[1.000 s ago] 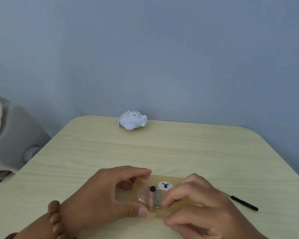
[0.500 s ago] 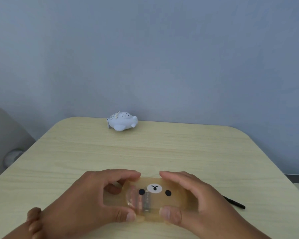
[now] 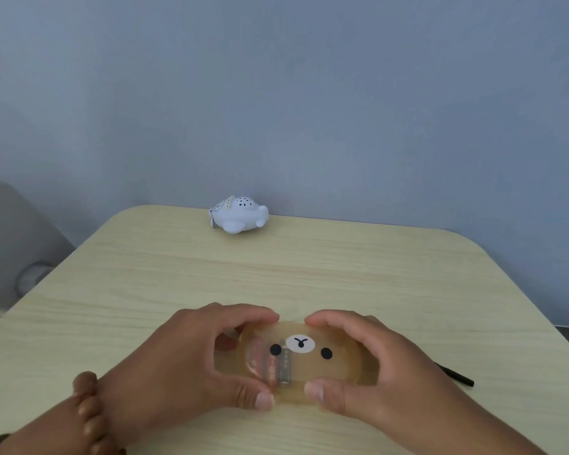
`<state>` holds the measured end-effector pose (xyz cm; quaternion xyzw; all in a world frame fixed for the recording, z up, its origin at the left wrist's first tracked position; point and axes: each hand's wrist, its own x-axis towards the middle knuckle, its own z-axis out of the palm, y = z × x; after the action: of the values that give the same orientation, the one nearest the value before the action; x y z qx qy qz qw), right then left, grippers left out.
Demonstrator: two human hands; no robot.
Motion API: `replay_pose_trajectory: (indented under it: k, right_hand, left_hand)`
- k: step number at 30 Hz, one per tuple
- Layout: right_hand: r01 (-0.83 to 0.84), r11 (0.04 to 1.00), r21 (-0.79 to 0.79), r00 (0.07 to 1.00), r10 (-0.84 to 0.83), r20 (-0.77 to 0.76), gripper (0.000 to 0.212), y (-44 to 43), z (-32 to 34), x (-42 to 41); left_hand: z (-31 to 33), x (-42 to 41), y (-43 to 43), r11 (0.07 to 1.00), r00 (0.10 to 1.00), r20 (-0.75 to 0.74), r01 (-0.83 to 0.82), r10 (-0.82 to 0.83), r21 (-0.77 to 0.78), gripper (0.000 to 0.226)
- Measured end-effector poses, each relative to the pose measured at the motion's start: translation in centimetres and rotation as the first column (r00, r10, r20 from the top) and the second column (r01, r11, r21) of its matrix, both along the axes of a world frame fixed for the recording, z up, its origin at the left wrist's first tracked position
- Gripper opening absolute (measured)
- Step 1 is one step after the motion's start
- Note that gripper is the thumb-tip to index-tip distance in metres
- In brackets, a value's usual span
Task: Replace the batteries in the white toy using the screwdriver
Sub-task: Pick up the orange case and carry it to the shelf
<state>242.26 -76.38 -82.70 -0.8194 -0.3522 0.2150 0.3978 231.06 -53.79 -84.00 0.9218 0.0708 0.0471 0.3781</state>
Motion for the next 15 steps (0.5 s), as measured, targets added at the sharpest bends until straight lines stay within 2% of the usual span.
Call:
replay_pose_trajectory:
  k: [4,8,11,13,15]
  right_hand:
    - [0.008,1.000,0.008,1.000,-0.008,0.024,0.062,0.1,-0.4,-0.3]
    - [-0.013,1.000,-0.013,0.992,0.015,0.124,0.062,0.2,-0.3,-0.6]
    - [-0.078,0.997,0.022,0.983,0.073,0.170,0.073,-0.4,-0.1,-0.7]
    - [-0.017,0.992,0.125,0.970,-0.014,0.242,0.077,-1.9,0.3,-0.3]
    - [0.157,0.964,0.216,0.900,-0.230,0.371,0.059,-4.4,0.0,0.9]
  left_hand:
    - [0.0,0.0,0.0,1.000,1.000,-0.005,-0.012,0.012,0.025,0.088]
    - [0.1,0.0,-0.1,1.000,1.000,-0.011,0.008,-0.008,0.030,0.086]
    - [0.2,-0.2,-0.2,1.000,1.000,-0.006,0.009,-0.009,0.010,0.082]
    - [0.2,-0.3,-0.2,1.000,1.000,0.000,0.017,-0.017,-0.009,0.080]
    - [0.2,-0.5,-0.1,0.999,1.000,0.002,0.015,-0.015,-0.034,0.076]
